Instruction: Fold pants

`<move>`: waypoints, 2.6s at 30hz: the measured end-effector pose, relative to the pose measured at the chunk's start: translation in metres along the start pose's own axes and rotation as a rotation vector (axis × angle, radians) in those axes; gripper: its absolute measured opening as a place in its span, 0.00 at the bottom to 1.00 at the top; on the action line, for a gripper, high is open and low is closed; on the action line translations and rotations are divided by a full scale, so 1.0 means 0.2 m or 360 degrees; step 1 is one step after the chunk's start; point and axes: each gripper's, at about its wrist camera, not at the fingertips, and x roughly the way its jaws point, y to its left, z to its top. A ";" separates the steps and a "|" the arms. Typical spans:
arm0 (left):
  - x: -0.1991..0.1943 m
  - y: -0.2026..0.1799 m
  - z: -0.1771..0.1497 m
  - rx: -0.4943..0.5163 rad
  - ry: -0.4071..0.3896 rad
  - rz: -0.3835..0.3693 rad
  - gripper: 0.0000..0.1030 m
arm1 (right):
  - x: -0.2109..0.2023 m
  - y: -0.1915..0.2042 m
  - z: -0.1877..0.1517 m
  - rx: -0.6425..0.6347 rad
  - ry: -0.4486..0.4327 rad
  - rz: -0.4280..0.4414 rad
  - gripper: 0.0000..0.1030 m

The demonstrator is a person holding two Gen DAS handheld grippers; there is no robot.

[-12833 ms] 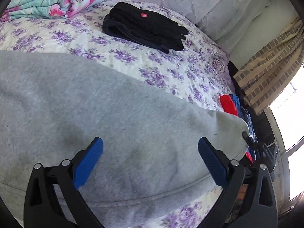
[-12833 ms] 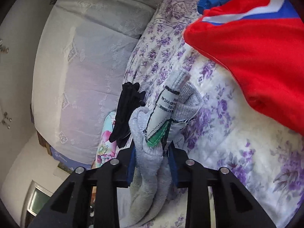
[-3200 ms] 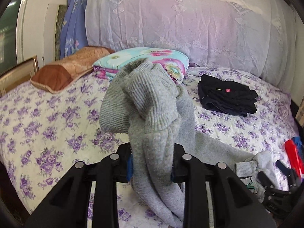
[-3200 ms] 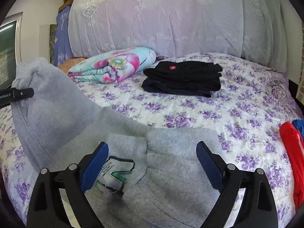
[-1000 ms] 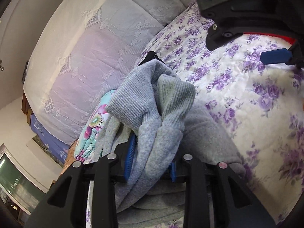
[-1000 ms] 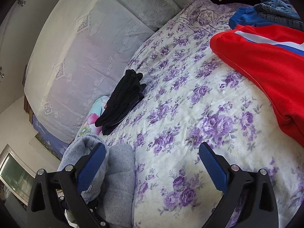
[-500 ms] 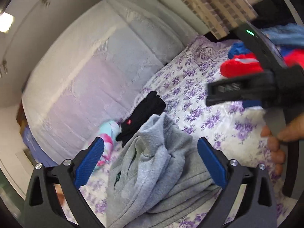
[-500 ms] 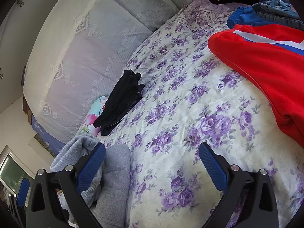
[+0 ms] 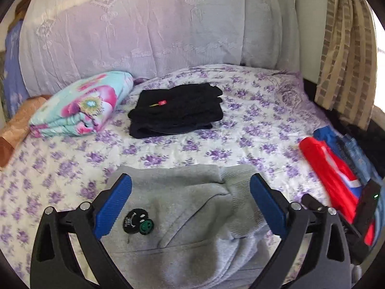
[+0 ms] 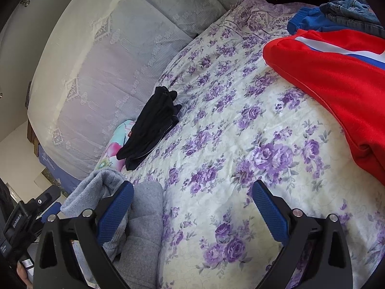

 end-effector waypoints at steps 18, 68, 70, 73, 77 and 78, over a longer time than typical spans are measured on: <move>0.01 -0.04 -0.20 0.0093 0.0093 -0.0162 0.92 | 0.00 0.02 -0.01 -0.0040 -0.0004 -0.0029 0.96; 0.14 0.84 -0.62 -0.0576 0.0498 -0.0466 0.95 | 0.12 0.22 -0.16 0.0001 0.0737 0.0375 0.96; 0.17 0.83 -0.61 -0.0570 0.0535 -0.0518 0.95 | 0.16 0.20 -0.15 0.0083 0.0757 0.0413 0.96; 0.24 0.82 -0.59 -0.0580 0.0594 -0.0586 0.95 | 0.20 0.17 -0.12 0.0225 0.0807 0.0511 0.96; 0.32 0.81 -0.55 -0.0596 0.0641 -0.0639 0.95 | 0.29 0.17 -0.09 0.0353 0.0878 0.0590 0.96; 0.33 0.81 -0.54 -0.0595 0.0647 -0.0651 0.95 | 0.31 0.18 -0.09 0.0350 0.0885 0.0588 0.96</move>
